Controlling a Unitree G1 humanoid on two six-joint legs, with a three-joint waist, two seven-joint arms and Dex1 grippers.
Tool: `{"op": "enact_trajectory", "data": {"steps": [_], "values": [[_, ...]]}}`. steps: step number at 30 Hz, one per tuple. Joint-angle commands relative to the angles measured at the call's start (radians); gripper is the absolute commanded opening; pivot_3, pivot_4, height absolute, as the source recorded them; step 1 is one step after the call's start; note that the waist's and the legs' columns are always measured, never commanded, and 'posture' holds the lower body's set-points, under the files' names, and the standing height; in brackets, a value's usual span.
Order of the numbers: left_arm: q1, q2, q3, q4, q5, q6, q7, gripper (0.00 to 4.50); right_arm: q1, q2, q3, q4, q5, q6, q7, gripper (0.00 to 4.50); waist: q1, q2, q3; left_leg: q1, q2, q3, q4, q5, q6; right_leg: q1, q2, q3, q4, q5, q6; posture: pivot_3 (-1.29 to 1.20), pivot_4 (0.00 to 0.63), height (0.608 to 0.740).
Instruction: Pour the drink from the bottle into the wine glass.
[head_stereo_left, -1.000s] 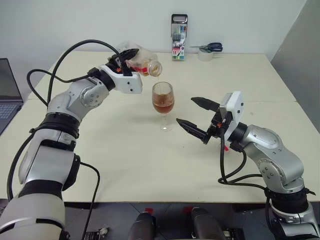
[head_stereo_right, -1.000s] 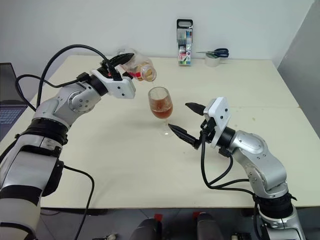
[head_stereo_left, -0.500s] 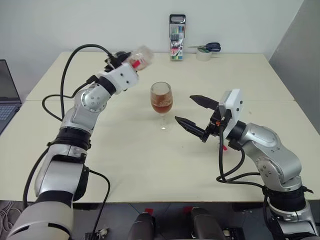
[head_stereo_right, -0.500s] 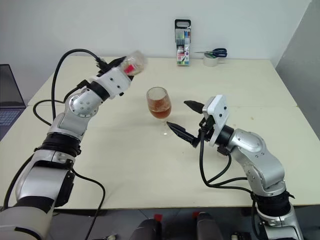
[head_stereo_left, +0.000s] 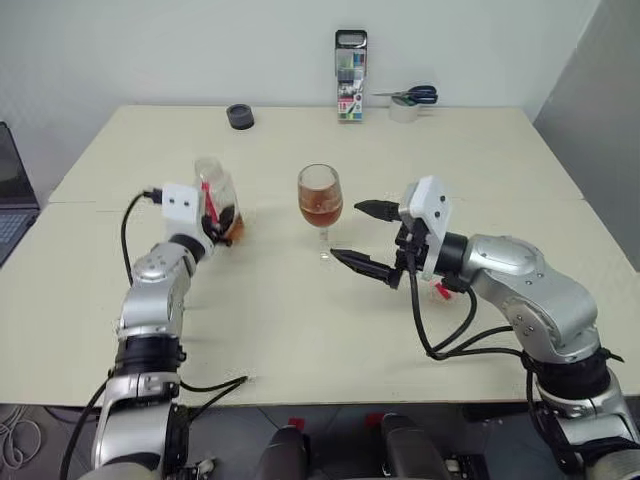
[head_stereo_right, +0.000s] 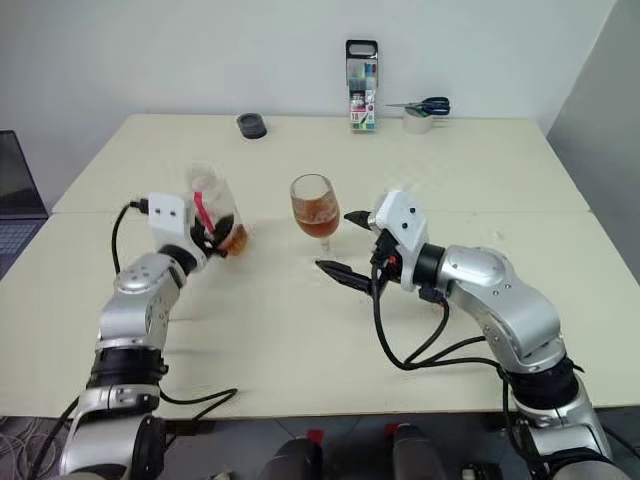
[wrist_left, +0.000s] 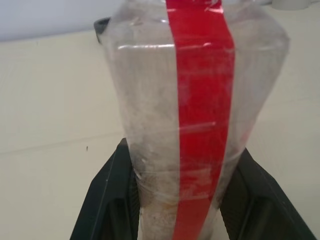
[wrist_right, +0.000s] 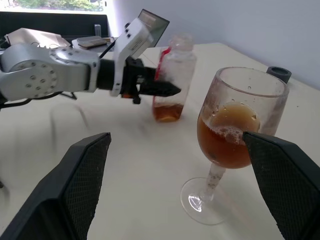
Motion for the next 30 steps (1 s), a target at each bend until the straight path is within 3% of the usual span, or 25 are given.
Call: {"op": "enact_trajectory", "data": {"steps": [1,11,12,18,19,30], "values": [[0.008,0.009,0.046,-0.041,-0.032,-0.026,-0.008,1.67,-0.033,0.016,0.005,-0.019,-0.005,0.001,-0.007,4.5,0.005,0.0,0.0,0.0,0.0,0.0,0.0,0.0,0.0,0.0,-0.001,0.0,0.0,0.0,0.0,0.0,0.15,0.74],[0.032,-0.013,0.06,-0.009,-0.043,-0.065,-0.014,1.67,-0.052,0.034,0.021,-0.015,-0.014,0.007,0.002,4.5,0.004,0.0,0.0,0.0,-0.001,0.001,0.0,0.0,0.001,0.0,-0.002,0.0,-0.001,0.0,0.0,0.0,0.15,0.74],[0.032,-0.014,0.063,-0.006,-0.046,-0.068,-0.014,2.4,-0.053,0.034,0.022,-0.015,-0.014,0.008,0.002,4.5,0.004,0.0,0.0,0.0,-0.001,0.001,0.0,-0.001,0.002,0.0,-0.002,0.0,-0.001,0.0,0.0,0.0,0.15,0.74],[0.036,-0.01,0.056,-0.003,-0.044,-0.088,-0.024,4.34,-0.046,0.028,0.023,-0.02,-0.015,0.012,0.002,4.5,0.004,0.0,0.0,0.0,-0.001,0.001,0.0,-0.002,0.003,0.0,-0.002,0.0,-0.001,0.0,0.0,0.0,0.15,0.74],[0.038,-0.009,0.053,-0.004,-0.041,-0.093,-0.024,4.46,-0.044,0.027,0.024,-0.02,-0.016,0.012,0.001,4.5,0.004,0.0,0.0,0.0,-0.001,0.001,0.0,-0.002,0.003,0.0,-0.002,0.0,-0.001,0.0,0.0,0.0,0.15,0.74],[0.065,-0.005,0.037,-0.017,0.001,-0.122,-0.009,4.46,0.009,0.015,0.037,-0.014,-0.049,-0.014,-0.002,4.5,0.004,0.0,0.0,0.001,-0.001,0.001,0.0,-0.002,0.004,0.0,-0.002,0.0,-0.001,0.0,0.0,0.0,0.15,0.74]]}}
